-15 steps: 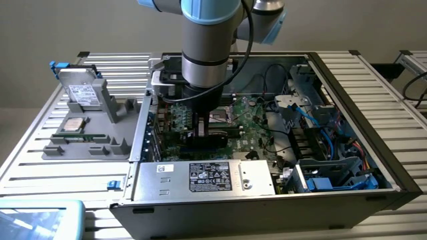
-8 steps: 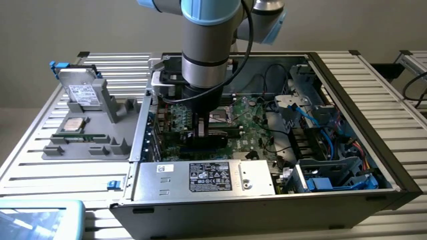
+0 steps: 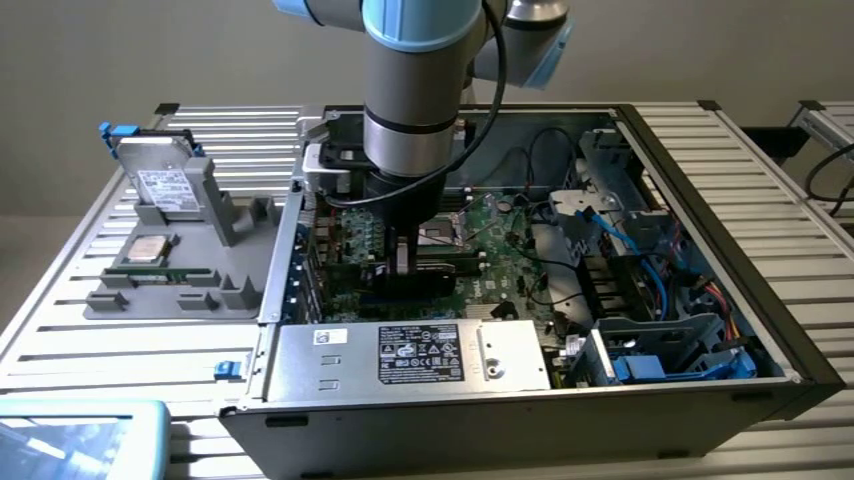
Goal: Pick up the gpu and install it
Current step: 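Insert the gpu into the slot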
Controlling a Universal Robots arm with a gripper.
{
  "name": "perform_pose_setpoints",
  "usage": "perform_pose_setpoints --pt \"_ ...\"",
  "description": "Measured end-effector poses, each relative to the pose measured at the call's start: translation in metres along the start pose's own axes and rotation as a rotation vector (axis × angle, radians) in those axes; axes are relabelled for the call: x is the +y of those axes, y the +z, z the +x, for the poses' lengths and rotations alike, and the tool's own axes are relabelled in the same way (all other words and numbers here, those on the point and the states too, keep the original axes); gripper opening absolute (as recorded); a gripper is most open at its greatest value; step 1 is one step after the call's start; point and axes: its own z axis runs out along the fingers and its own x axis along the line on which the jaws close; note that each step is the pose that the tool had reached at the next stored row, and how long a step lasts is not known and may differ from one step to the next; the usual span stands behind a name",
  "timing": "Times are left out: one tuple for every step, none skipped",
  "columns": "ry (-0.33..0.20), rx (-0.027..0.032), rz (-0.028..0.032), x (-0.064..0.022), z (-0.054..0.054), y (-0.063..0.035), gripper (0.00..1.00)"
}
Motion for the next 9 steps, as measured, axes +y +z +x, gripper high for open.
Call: perform_pose_setpoints --pt "0.0 -0.0001 -0.0003 0.0 0.0 0.0 0.28" --pt "0.0 -0.0001 -0.0003 0.0 0.0 0.0001 0.28" --pt "0.0 -0.0001 -0.0004 0.0 0.0 0.0001 0.28" --pt "0.0 -0.0001 -0.0005 0.0 0.0 0.0001 0.28" --pt "0.0 -0.0001 -0.0005 0.0 0.0 0.0001 0.28" --pt "0.0 -0.0001 -0.0004 0.0 0.0 0.0001 0.28" --pt "0.0 -0.0001 -0.0005 0.0 0.0 0.0001 0.28" --pt "0.0 -0.0001 -0.0004 0.0 0.0 0.0001 0.28" --pt "0.0 -0.0001 -0.0005 -0.0001 0.0 0.0001 0.28"
